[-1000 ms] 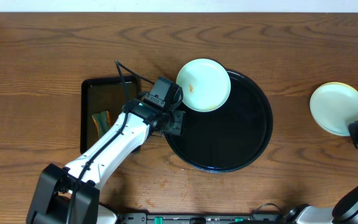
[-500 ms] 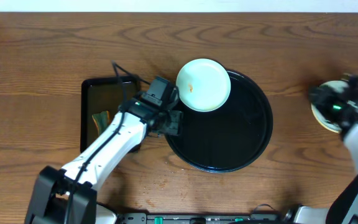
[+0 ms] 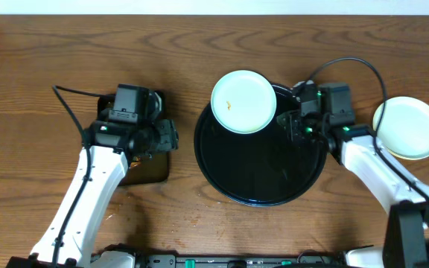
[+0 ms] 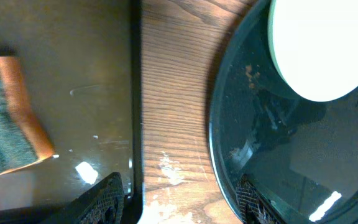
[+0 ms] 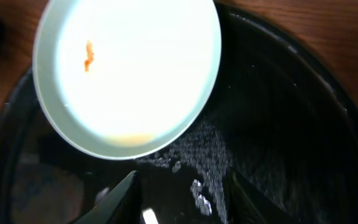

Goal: Clean dirty plates on tray and stack at the side
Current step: 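Move the right gripper to the remaining blue plate and grip its rim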

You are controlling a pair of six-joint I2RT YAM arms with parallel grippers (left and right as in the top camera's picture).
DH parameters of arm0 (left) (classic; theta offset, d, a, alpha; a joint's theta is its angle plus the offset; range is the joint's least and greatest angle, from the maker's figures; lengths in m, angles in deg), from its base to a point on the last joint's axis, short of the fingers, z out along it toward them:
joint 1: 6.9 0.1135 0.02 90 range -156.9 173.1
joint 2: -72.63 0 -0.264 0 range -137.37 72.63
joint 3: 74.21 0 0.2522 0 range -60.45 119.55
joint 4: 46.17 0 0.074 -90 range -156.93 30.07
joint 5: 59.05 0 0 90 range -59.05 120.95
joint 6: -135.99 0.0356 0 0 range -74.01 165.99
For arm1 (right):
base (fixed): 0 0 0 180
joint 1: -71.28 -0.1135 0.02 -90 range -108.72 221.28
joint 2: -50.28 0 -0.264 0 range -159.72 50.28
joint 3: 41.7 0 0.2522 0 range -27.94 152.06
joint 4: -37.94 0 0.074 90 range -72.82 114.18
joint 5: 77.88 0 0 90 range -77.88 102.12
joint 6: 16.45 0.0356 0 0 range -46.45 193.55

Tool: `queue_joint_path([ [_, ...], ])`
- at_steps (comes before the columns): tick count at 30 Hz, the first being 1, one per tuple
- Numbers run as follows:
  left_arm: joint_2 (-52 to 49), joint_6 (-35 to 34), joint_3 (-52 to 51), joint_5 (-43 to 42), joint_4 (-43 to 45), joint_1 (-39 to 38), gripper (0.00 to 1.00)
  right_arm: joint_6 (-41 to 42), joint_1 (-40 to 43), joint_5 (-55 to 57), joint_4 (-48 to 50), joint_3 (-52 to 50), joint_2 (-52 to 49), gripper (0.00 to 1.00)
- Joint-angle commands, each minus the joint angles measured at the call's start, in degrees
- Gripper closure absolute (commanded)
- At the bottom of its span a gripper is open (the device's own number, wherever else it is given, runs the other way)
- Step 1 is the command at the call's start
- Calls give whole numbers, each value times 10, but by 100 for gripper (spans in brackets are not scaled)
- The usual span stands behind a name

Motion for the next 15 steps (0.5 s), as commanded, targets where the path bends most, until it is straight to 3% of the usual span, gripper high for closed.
queue_joint_path([
  [1, 3, 0, 5, 3, -2, 10, 40, -25, -5, 31, 1, 59, -59, 59],
  [6, 3, 0, 5, 3, -3, 10, 40, -27, -1, 24, -29, 160, -157, 58],
  [8, 3, 0, 5, 3, -5, 10, 40, -27, -1, 19, -40, 202, -196, 51],
  [11, 3, 0, 5, 3, -11, 10, 40, -27, 2, 23, -40, 237, -239, 49],
  [13, 3, 0, 5, 3, -20, 10, 40, -18, 3, 18, -37, 244, -260, 68],
  [15, 3, 11, 5, 3, -24, 10, 40, -18, 2, 14, -40, 244, -265, 94],
])
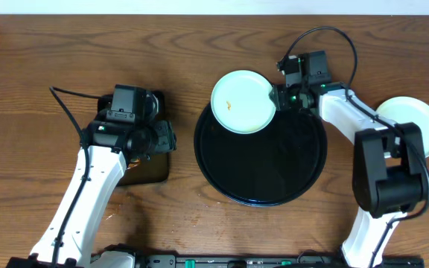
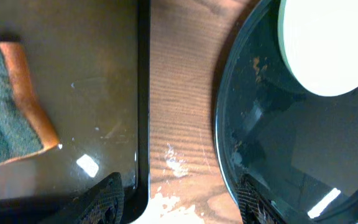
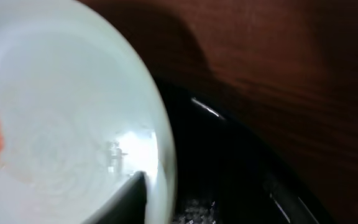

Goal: Clean dirty plates on tray and stack at the side
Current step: 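Move the right gripper to the remaining blue plate and grip its rim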

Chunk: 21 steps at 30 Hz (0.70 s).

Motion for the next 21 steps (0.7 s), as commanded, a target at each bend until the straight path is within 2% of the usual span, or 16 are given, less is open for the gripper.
queue_joint_path([
  [1, 3, 13, 5, 3, -9, 2, 40, 1, 2, -7, -9, 13, -20, 98],
  [6, 3, 13, 5, 3, -12, 2, 40, 16, 1, -2, -56, 13, -1, 99],
  [11, 3, 15, 5, 4, -13, 2, 40, 56, 1, 70, -182, 13, 59, 99],
  [16, 3, 15, 5, 41, -16, 2, 40, 92, 0, 83, -305, 13, 99, 99],
  [21, 3, 14, 5, 63, -15, 2, 40, 125, -6, 84, -341, -4, 94, 99],
])
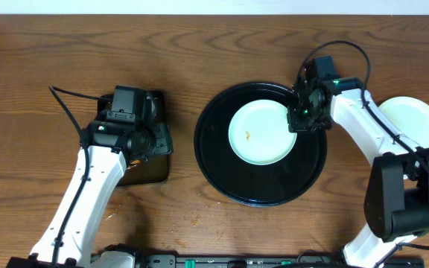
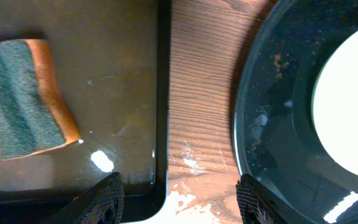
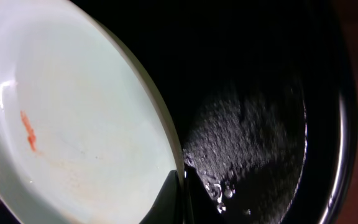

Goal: Clean dirty plates on tray and stack at the side
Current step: 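Move the right gripper to the remaining blue plate and grip its rim, then grasp the sponge from the small black tray with the left gripper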

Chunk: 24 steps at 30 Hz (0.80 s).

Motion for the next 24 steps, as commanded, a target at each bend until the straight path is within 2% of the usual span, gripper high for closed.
queue_joint_path([
  [1, 3, 5, 5, 35, -1, 2, 40, 44, -6, 14, -3, -21, -2, 99],
  [3, 3, 5, 5, 38, -3, 2, 40, 53, -6, 24, 9, -43, -2, 99],
  [4, 3, 5, 5, 42, -5, 2, 40, 53, -5, 24, 16, -52, -2, 95],
  [5, 3, 5, 5, 47, -7, 2, 40, 53, -5, 24, 23, -58, -2, 86],
  [7, 3, 5, 5, 61, -11, 2, 40, 37, -5, 24, 47, -75, -2, 75],
  [10, 3, 5, 5, 66, -11, 2, 40, 23, -4, 26, 89, -99, -2, 68],
  [13, 3, 5, 5, 73, -11, 2, 40, 23, -4, 26, 132, -127, -2, 71],
  [14, 3, 5, 5, 84, -11, 2, 40, 23, -4, 26, 148, -137, -2, 78],
  [16, 2, 5, 5, 104, -11, 2, 40, 23, -4, 26, 177, -154, -2, 85],
  [18, -1, 4, 5, 124, -11, 2, 39, 23, -3, 26, 194, -164, -2, 98],
  [24, -24, 0, 2, 141, -5, 2, 39, 23, -3, 26, 196, -166, -2, 99],
])
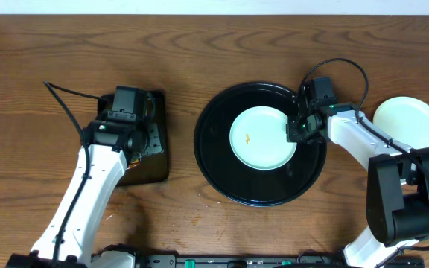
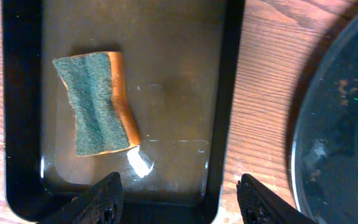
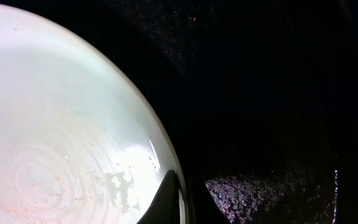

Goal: Clean dirty plates on tray and stack at the side
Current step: 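Grasp the sponge from the small black tray with the left gripper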

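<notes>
A pale dirty plate with an orange smear lies in the middle of the round black tray. My right gripper is shut on the plate's right rim, one finger over the rim and one under. A clean white plate sits on the table at the far right. A green and orange sponge lies in a black rectangular tray of water. My left gripper hangs open above that tray's near edge, holding nothing.
The wooden table surrounds both trays. The round tray's rim shows at the right of the left wrist view. A black cable runs off the left arm.
My left gripper has moved left over the sponge tray, so the whole sponge shows now. My right gripper has lowered slightly, still shut on the plate's rim in the tray.
The dirty plate first leaned on the tray's far rim with my right gripper open near it. Then the gripper was at the plate's right edge. Then it was shut on the rim with the plate in the tray's middle, where it remains; my left gripper shifted toward the sponge.
</notes>
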You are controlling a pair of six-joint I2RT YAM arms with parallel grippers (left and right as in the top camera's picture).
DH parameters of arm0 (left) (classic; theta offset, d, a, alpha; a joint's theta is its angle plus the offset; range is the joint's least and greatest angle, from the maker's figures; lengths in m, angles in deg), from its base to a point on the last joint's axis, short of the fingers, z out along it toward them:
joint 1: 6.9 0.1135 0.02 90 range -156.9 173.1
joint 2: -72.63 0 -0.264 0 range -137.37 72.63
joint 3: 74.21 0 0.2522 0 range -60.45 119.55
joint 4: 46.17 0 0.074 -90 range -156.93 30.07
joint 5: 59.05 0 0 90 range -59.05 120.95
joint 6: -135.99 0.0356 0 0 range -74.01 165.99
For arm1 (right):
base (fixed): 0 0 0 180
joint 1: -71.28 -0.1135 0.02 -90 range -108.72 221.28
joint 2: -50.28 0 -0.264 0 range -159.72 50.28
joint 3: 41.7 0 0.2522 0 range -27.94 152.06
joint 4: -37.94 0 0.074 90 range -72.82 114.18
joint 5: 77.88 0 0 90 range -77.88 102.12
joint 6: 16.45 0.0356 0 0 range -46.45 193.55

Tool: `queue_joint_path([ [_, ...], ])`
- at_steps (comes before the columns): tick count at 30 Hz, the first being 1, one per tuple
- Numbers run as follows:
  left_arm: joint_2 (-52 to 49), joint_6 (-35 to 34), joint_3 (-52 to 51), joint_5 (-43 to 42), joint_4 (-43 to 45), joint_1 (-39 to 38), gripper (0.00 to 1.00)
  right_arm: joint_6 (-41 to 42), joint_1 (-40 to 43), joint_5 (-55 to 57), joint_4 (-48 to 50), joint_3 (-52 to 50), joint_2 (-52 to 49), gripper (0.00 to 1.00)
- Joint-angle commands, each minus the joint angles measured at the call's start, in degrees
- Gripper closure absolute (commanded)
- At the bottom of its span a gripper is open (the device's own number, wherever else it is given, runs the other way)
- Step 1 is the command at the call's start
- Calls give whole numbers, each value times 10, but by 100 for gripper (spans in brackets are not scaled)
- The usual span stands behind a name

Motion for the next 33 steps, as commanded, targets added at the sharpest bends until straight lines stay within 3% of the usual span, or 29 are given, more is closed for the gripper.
queue_joint_path([
  [1, -32, 0, 0, 29, 10, 2, 39, 0, -2, 14, -6, -20, -17, 99],
  [10, -151, -61, -9, 113, 53, 5, 39, 0, -2, 14, -15, -20, -17, 99],
  [17, -236, -115, -9, 114, 76, 47, 41, 0, -2, 14, -26, -20, -17, 99],
  [22, -254, -113, -9, 97, 78, 70, 47, 0, -2, 14, -28, -20, -17, 99],
  [23, -254, -97, -9, 89, 84, 71, 54, 0, -2, 14, -28, -20, -17, 99],
  [24, -254, -60, -9, 64, 97, 70, 72, 0, -2, 15, -28, -20, -17, 99],
  [27, -254, -10, -9, -1, 108, 70, 92, 0, -2, 14, -28, -20, -17, 99],
  [29, -247, 18, -9, -65, 106, 70, 92, 0, -2, 14, -28, -20, -17, 99],
  [31, -235, 19, -8, -71, 102, 70, 92, 0, -2, 14, -29, -20, -17, 99],
  [33, -217, 19, -6, -71, 92, 70, 78, 0, -2, 14, -29, -20, -17, 99],
])
